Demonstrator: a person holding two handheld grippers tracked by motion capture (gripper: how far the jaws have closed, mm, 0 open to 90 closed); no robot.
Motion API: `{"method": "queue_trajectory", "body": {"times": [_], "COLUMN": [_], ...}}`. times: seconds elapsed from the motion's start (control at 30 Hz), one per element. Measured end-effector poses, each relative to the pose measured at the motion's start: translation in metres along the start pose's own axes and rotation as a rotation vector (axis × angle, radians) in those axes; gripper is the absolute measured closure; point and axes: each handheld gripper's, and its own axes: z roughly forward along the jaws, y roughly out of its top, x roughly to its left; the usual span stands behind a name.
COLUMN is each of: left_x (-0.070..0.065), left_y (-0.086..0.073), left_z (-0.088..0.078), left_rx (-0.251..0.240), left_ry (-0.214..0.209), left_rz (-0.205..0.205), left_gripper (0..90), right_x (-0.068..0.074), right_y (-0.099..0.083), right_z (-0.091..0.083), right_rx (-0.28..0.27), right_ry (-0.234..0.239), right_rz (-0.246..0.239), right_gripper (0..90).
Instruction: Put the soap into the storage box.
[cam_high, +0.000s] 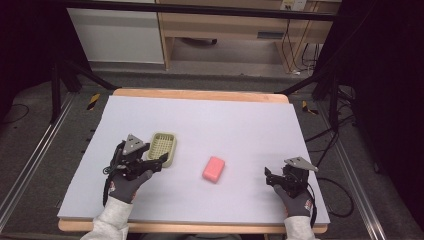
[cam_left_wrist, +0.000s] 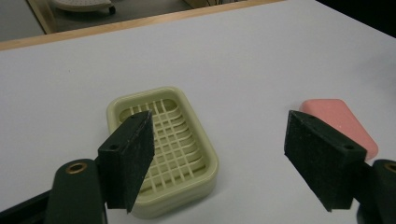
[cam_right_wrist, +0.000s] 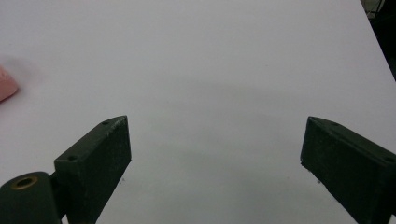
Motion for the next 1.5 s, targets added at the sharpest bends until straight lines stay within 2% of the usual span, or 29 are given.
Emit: {"method": "queue_trajectory", "body": {"times": [0.2,0.27,0.37,0.53,0.6,1.0,1.5], "left_x": [-0.010,-0.014,-0.023,-0.030,-0.032,-0.040,-0.060], "left_y": [0.004,0.005,0.007,0.010,0.011,0.015,0.020], "left_z": [0.005,0.007,0.013,0.017,0.018,0.029,0.046], "left_rx": [0.005,0.002,0.008,0.004,0.011,0.021,0.033], "left_ry": [-0.013,-0.022,-0.033,-0.044,-0.044,-0.046,-0.076], "left_rz": [0.025,0.021,0.042,0.044,0.056,0.065,0.087], "left_gripper": [23.8,23.8,23.6,23.5,23.4,22.9,22.7], "right_x": [0.000,0.000,0.001,0.001,0.001,0.002,0.003], "right_y": [0.000,0.000,0.000,0.000,0.000,0.000,0.000], "right_z": [-0.001,-0.001,-0.001,0.000,-0.001,0.000,0.000], "right_rx": [-0.001,-0.002,-0.001,-0.001,-0.001,0.001,0.007], "right_ry": [-0.002,-0.001,0.001,-0.002,-0.001,-0.003,-0.004], "right_rz": [0.003,0.001,-0.003,-0.001,0.000,-0.003,-0.009], "right_gripper": [9.1,9.3,9.7,9.9,9.9,10.0,9.9]}}
